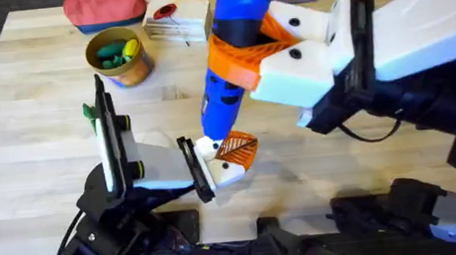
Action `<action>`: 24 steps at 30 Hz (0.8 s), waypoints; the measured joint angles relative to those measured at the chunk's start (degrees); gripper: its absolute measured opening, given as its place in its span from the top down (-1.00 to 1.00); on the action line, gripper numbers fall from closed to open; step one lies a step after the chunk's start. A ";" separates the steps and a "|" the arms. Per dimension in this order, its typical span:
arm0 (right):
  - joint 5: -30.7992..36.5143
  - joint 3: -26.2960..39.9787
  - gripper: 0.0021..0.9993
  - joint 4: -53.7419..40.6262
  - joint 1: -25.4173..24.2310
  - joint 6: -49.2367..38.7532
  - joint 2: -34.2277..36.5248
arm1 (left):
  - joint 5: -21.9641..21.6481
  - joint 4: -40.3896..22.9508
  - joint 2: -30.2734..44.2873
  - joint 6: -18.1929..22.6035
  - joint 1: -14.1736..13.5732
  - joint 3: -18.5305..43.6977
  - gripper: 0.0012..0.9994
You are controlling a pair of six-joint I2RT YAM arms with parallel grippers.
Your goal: Pick up the gripper from the table and insert it into the empty holder that is missing its gripper. Then pick up a screw, insert it into the mounting hole, and use the screwdriver to tighten it. Finally, clean up the table by picking up the vegetable and placing it into the bucket.
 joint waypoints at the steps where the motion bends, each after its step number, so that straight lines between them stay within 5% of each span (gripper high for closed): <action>1: -0.02 0.00 0.99 0.02 0.00 0.09 0.02 | 0.00 0.00 -0.01 0.02 0.00 0.00 0.97; 24: -1.03 0.00 0.99 -2.26 0.11 0.57 1.79 | 0.00 0.00 -0.01 0.02 -0.01 0.00 0.97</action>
